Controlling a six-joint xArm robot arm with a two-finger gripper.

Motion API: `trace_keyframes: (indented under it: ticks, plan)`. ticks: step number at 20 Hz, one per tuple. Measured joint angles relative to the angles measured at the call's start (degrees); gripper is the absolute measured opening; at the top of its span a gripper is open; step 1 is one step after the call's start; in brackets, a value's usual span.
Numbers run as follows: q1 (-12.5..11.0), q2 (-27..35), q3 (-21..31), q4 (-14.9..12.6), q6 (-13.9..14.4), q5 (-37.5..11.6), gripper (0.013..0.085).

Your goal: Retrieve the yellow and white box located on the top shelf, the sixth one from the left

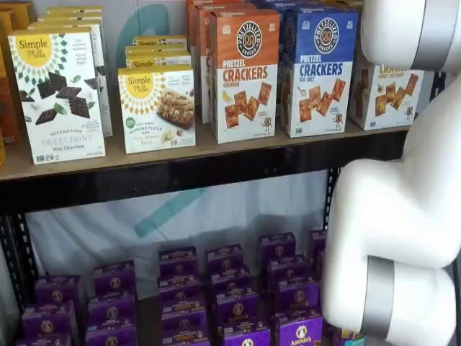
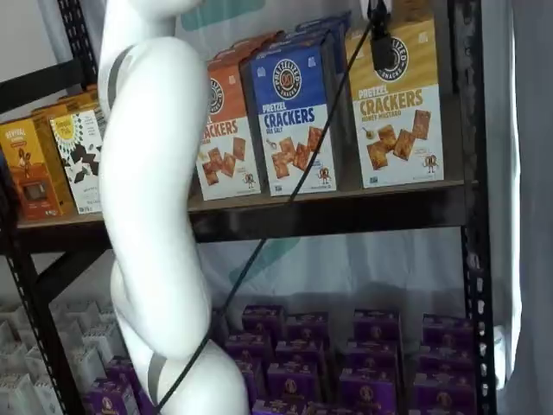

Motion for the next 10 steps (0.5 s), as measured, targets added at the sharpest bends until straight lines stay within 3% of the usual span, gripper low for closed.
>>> trace_keyframes:
  ticks: [3, 5, 10]
  plan:
    - [0.0, 0.0, 0.0, 0.0, 0.0, -0.1, 0.0770]
    - [-0.1, -0.1, 0.0, 0.1, 0.0, 0.0, 0.0690]
    - [-0.2, 0.1, -0.6, 0.2, -0.1, 0.4, 0.0690]
